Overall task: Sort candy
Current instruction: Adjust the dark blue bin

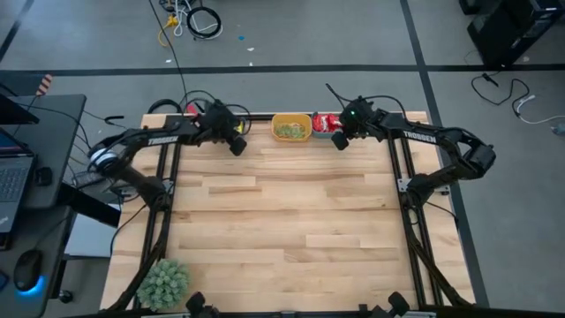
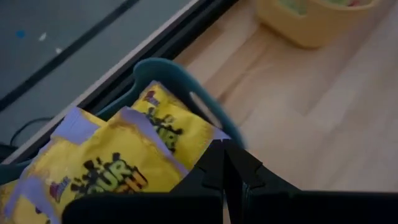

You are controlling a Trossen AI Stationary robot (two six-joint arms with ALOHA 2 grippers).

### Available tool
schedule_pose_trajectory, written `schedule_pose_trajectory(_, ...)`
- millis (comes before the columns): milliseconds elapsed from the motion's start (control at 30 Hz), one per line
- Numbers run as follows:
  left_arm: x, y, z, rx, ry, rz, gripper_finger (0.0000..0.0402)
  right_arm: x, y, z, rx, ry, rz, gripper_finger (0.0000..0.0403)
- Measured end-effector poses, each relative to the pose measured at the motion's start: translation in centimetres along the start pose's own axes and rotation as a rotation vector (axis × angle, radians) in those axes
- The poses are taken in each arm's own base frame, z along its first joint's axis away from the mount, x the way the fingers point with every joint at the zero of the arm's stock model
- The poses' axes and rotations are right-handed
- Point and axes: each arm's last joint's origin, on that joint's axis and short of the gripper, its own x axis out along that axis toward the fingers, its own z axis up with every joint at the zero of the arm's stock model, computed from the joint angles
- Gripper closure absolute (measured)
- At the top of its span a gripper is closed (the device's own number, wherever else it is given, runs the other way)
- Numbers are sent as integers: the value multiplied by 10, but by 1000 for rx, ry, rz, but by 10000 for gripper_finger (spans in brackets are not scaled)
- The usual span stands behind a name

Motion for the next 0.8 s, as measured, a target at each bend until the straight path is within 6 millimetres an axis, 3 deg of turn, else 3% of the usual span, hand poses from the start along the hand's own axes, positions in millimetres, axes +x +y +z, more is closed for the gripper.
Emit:
schedule_pose_trajectory(267, 29, 7, 3, -9, 72, -7, 401, 0, 0, 0, -27, 7, 0, 403)
schedule_pose_trajectory(800, 33, 2, 21, 3, -118, -121, 401, 0, 0, 0, -27, 9, -1, 403)
